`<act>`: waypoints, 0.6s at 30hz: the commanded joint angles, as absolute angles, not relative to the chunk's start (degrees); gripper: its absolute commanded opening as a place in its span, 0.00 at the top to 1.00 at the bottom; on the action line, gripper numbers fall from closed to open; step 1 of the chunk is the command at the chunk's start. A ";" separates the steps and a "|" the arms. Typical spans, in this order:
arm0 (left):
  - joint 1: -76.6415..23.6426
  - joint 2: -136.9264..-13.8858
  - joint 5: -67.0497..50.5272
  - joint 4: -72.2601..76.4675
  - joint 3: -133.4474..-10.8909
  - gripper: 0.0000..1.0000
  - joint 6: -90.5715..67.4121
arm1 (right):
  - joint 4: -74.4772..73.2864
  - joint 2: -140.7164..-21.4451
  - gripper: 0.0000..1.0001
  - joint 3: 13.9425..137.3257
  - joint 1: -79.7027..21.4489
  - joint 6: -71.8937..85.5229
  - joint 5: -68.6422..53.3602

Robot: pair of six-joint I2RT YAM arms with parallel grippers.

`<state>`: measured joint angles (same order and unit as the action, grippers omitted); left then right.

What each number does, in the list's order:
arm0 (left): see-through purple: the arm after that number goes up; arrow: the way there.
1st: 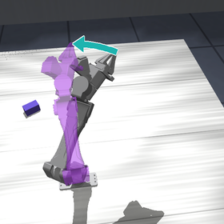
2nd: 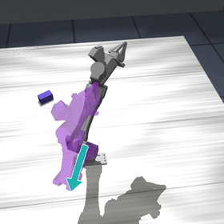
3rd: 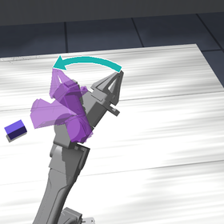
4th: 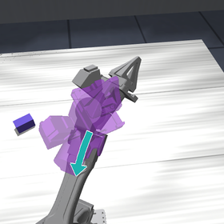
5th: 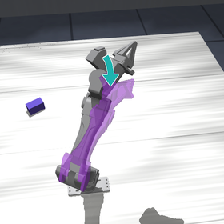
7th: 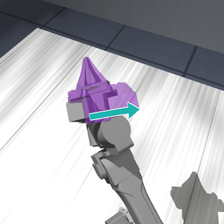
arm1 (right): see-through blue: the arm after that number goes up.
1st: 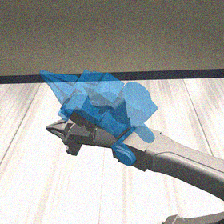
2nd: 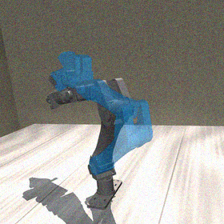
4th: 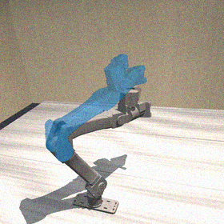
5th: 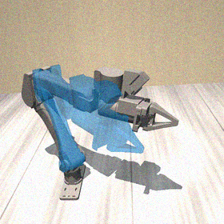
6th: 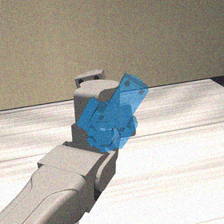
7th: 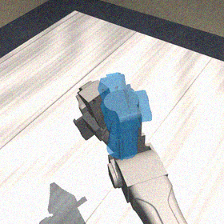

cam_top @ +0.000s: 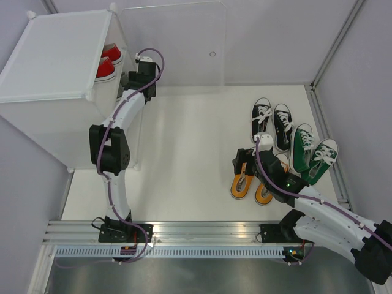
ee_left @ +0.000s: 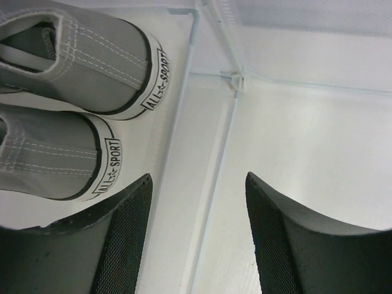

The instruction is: Place and organize the shoes in the shoe cabinet

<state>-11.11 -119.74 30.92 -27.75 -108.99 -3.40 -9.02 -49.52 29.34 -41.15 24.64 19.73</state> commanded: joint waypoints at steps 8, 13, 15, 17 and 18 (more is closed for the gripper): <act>-10.81 -122.69 27.25 -19.08 -117.23 0.36 -3.96 | -7.03 -50.71 0.10 29.71 -41.40 24.79 20.04; -10.81 -127.70 25.66 -16.61 -120.58 0.36 -4.48 | -7.03 -51.33 0.10 29.88 -41.40 24.61 20.04; -10.72 -129.02 25.84 -16.61 -121.99 0.36 -4.40 | -7.12 -51.59 0.10 29.97 -41.40 24.61 20.13; -10.64 -130.60 26.71 -16.61 -122.69 0.36 -4.22 | -7.12 -51.77 0.10 29.97 -41.40 24.61 20.30; -10.46 -130.95 26.98 -16.52 -122.87 0.36 -4.04 | -7.12 -51.77 0.10 29.97 -41.40 24.61 20.30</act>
<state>-10.94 -128.88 26.83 -18.59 -120.29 -3.40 -8.99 -51.57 29.34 -41.15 24.64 19.77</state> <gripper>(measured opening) 0.644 0.902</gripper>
